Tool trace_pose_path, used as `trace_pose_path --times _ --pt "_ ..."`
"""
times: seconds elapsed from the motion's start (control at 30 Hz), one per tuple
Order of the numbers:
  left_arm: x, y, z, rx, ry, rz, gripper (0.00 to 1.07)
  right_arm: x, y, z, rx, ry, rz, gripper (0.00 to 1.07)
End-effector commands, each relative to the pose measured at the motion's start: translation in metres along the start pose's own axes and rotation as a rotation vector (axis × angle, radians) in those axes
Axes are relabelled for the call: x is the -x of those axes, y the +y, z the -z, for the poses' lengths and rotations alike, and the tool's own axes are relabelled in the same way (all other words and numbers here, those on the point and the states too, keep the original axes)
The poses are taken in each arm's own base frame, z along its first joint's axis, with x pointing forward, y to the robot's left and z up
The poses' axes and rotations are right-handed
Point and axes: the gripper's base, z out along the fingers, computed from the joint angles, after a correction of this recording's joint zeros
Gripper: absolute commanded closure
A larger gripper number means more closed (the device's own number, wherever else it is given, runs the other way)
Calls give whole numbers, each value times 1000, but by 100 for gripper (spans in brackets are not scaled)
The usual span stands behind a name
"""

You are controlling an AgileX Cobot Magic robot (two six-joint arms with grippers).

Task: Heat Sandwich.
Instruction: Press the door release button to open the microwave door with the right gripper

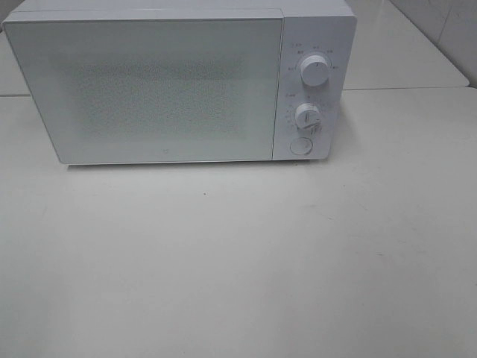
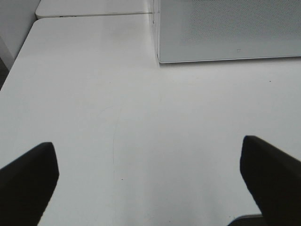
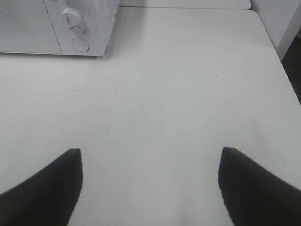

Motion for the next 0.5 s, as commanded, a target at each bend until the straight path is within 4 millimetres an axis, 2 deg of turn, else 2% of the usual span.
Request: trace_pose_path --times 0.03,0.27,0.5 --pt "-1 0 2 5 -35 4 5 11 0 7 1 -58 -9 31" --pt "-1 0 2 5 -35 4 5 41 2 -6 11 -127 -7 31" --pt "-1 0 2 5 -35 4 5 60 4 -26 15 -115 -2 31"
